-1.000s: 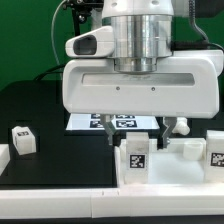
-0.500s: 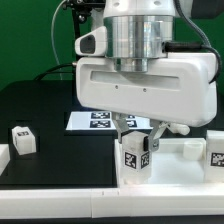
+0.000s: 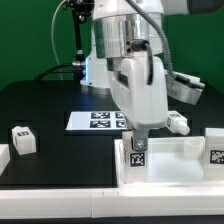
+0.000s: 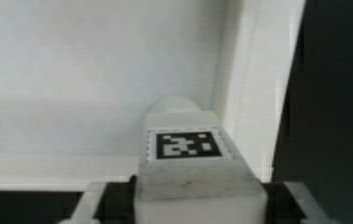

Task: Assemble square table

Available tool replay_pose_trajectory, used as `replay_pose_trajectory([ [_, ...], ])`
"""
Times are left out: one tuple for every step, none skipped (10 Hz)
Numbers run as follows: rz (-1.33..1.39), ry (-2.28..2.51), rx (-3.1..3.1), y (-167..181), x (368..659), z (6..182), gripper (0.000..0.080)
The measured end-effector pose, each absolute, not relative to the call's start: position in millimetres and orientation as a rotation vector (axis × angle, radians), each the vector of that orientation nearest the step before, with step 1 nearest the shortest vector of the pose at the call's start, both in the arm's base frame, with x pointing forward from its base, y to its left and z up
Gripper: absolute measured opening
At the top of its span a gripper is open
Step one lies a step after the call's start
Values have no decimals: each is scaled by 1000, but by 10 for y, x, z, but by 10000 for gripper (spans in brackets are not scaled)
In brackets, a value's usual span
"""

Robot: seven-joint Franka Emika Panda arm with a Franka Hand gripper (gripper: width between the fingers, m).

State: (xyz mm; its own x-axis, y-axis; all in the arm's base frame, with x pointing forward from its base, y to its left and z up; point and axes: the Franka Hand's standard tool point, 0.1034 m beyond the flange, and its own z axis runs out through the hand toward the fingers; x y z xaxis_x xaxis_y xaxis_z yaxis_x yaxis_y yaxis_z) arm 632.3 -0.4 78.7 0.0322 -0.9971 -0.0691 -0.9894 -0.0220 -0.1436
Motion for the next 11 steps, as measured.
replay_pose_trajectory([
  [-54,2165,-2052,-9,6323,794,285],
  [-38,2205,-2010,4,6326,801,285],
  [-26,2300,-1899,29,6325,794,285],
  [-23,2352,-1834,16,6326,793,285],
  [-21,2375,-1805,3,6325,792,285],
  [-12,2424,-1745,3,6311,772,285],
  [-7,2459,-1698,-3,6308,767,285],
  [-5,2493,-1650,-10,6308,767,285],
  [-6,2495,-1650,-17,6305,763,285],
  [-6,2492,-1655,-18,6305,764,285],
  [-7,2489,-1659,-18,6305,763,285],
])
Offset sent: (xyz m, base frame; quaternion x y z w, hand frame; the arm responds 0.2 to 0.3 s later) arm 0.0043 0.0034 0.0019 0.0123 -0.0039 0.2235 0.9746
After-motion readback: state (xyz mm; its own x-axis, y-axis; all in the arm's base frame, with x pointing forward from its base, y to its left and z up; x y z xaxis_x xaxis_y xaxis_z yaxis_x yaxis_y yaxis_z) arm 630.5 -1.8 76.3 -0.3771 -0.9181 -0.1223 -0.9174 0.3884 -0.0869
